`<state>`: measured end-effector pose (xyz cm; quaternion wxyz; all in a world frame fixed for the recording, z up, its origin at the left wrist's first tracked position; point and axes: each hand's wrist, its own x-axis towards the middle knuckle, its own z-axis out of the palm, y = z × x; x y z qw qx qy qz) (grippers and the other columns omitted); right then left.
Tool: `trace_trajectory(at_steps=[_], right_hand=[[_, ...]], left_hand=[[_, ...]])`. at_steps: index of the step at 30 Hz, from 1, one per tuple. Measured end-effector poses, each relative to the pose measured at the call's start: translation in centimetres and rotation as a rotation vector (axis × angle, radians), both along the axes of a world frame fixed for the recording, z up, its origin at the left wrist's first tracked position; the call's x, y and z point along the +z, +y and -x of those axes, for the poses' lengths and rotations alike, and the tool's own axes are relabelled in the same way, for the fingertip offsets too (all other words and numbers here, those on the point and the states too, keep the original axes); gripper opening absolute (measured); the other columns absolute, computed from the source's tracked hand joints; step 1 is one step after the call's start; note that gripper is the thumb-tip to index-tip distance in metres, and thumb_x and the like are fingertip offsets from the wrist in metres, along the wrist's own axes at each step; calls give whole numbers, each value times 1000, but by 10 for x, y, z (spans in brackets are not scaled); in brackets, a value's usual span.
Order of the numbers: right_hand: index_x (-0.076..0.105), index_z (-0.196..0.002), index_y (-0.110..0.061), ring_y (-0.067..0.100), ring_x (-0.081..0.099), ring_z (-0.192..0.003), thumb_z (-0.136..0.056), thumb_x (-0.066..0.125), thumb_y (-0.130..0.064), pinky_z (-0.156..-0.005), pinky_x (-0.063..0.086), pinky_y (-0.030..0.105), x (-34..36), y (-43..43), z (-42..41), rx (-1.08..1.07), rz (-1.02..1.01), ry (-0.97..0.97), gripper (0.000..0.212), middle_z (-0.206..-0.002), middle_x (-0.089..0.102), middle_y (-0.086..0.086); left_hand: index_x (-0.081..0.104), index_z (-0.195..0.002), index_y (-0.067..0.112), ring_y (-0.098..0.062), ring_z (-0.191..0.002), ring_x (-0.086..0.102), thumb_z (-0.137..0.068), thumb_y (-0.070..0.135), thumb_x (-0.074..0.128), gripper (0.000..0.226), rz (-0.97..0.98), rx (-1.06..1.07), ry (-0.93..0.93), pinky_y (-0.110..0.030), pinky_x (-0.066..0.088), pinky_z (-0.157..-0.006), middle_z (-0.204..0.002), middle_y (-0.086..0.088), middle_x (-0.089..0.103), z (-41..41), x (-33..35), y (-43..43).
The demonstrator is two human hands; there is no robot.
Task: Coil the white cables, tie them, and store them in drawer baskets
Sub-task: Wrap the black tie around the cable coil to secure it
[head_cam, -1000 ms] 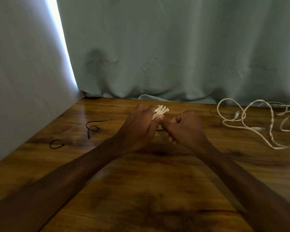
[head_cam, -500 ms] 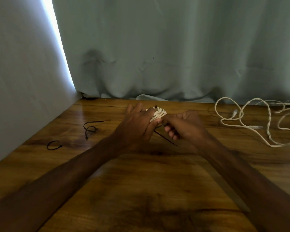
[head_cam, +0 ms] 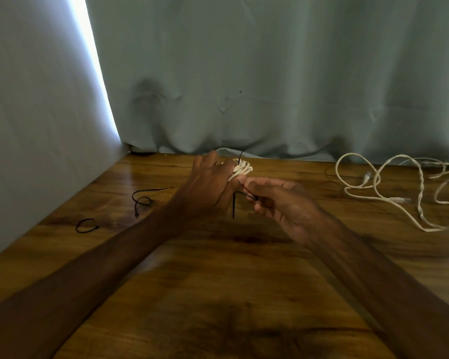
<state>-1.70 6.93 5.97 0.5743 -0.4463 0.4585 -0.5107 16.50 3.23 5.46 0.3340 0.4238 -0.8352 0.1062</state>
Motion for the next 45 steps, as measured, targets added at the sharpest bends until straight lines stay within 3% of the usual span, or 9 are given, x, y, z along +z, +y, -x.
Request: trace_trajectory(at_steps=[4, 8, 18, 24, 27, 31, 34, 38, 45], right_hand=[[79, -107, -6, 9, 72, -78, -88, 77, -10, -58, 56, 19, 1, 0, 1, -31, -18, -22, 20, -98, 80, 8], [79, -107, -6, 12, 73, -84, -87, 77, -10, -60, 57, 20, 0, -1, 3, -24, -26, -35, 21, -99, 80, 9], [77, -111, -7, 10, 73, -74, -89, 75, -15, -61, 57, 21, -2, 1, 3, 66, -19, 19, 23, -92, 79, 10], [67, -111, -3, 16, 74, -67, -89, 74, 0, -52, 56, 22, 6, 2, 4, 15, 109, 195, 24, -91, 78, 18], [73, -104, -2, 12, 70, -68, -95, 66, 3, -51, 57, 25, 15, 3, 4, 150, 217, 361, 13, -89, 76, 12], [71, -110, 2, 15, 69, -75, -103, 47, 3, -55, 58, 28, 25, 4, 12, 388, 230, 365, 25, -91, 72, 10], [71, -114, 1, 14, 68, -80, -101, 56, -4, -58, 58, 28, 32, 5, 23, 406, 326, 387, 20, -94, 73, 7], [78, -101, -11, 12, 61, -62, -100, 63, -21, -55, 55, 31, 44, 5, 37, 174, 588, 556, 18, -87, 76, -2], [77, -104, -1, 19, 73, -90, -99, 62, -14, -65, 64, 37, 51, 9, 45, 219, 638, 453, 21, -101, 79, 7]], left_hand=[[60, -110, 5, -17, -88, 32, -106, 41, 33, 45, 17, 2, -53, -42, 33, -80, -93, -3, 42, 2, 2, -1], [58, -127, 6, -14, -95, 30, -101, 52, 18, 67, -34, 13, -111, -41, 29, -87, -104, -11, 57, 4, 1, -3], [54, -129, 8, -15, -99, 39, -103, 41, 34, 47, -48, -42, 15, -32, 22, -87, -112, -8, 56, 1, -7, -4], [54, -127, 11, -26, -106, 51, -103, 47, 27, 52, -76, 12, 22, -48, 34, -97, -114, -7, 61, -10, -8, -13], [56, -124, 11, -30, -106, 52, -101, 50, 24, 55, -82, 43, 18, -50, 35, -95, -113, -8, 63, -16, -10, -18], [56, -126, 13, -27, -108, 51, -101, 50, 23, 56, -131, 51, 56, -47, 32, -97, -115, -5, 62, -23, -13, -27], [55, -125, 20, -20, -113, 48, -101, 53, 25, 51, -178, 25, 115, -42, 31, -100, -117, 1, 61, -26, -17, -32], [53, -113, 29, -15, -97, 49, -104, 52, 32, 33, -271, -21, 147, -39, 35, -87, -101, 7, 59, -28, -21, -36], [66, -114, 26, -14, -92, 68, -97, 58, 49, 40, -542, -160, 502, -43, 53, -88, -96, 8, 73, -25, -17, -39]])
